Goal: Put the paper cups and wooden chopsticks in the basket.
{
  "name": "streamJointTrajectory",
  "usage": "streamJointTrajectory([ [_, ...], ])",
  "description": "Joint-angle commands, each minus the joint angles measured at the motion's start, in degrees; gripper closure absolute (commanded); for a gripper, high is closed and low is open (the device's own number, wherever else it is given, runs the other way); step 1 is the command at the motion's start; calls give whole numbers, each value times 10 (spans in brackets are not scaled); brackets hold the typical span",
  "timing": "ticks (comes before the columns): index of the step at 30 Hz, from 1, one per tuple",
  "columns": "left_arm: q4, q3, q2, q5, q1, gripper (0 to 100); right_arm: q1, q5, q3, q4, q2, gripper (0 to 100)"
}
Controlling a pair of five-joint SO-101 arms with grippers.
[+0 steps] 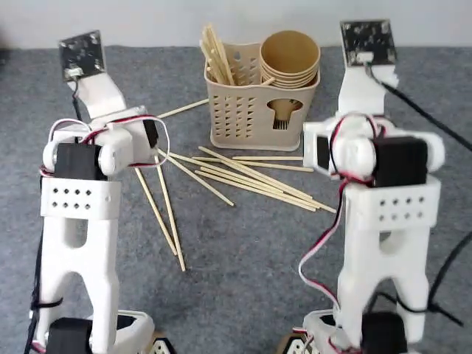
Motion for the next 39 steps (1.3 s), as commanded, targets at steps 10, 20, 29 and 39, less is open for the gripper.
streamJointTrajectory([
  [10,117,-8,227,-16,-39,763,0,16,120,5,-111,765],
  [20,25,-9,423,-32,-61,765,1,33,143,4,-124,765],
  [29,-24,-21,472,14,-57,807,0,32,143,4,-124,766],
  [39,-4,-44,515,14,-57,988,0,31,142,4,-125,768],
])
